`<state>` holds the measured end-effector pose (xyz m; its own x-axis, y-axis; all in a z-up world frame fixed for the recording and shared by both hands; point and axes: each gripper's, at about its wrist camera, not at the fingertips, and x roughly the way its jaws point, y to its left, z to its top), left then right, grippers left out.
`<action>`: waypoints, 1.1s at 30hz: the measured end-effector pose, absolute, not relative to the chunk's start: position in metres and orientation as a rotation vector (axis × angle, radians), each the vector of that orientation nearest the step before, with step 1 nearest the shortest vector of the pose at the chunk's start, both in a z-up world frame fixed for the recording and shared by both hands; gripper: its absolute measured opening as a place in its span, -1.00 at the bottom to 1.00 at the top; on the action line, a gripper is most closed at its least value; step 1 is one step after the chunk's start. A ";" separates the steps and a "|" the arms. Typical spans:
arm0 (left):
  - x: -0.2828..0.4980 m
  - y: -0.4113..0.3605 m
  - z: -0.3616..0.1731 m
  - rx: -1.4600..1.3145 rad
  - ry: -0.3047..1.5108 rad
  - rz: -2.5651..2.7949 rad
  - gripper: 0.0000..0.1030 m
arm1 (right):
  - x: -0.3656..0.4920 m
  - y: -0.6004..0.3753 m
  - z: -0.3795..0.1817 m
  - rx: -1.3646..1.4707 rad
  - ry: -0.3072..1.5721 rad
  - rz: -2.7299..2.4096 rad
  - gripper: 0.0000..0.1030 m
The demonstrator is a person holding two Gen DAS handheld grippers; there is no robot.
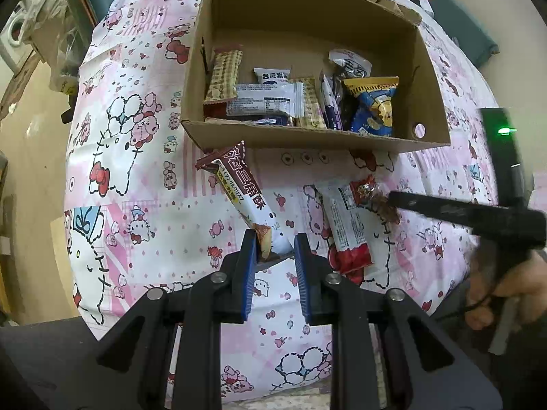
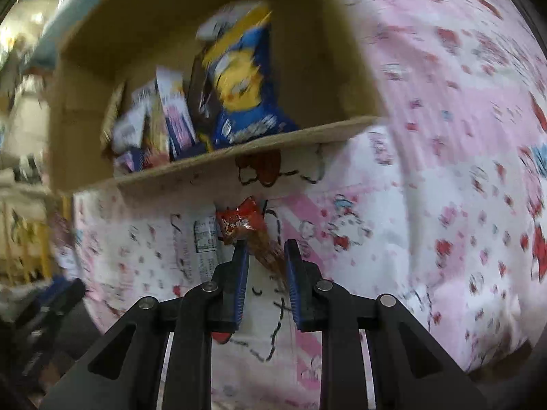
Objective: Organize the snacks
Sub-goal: 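Carry the wafer bar into the box with the left while the right carries a red snack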
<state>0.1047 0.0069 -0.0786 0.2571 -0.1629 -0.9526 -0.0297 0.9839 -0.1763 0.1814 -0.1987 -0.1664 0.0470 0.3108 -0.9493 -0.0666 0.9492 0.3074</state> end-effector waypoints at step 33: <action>0.165 0.008 0.025 -0.120 1.050 -0.093 -0.65 | 0.185 -0.196 0.001 0.395 1.080 0.532 -0.65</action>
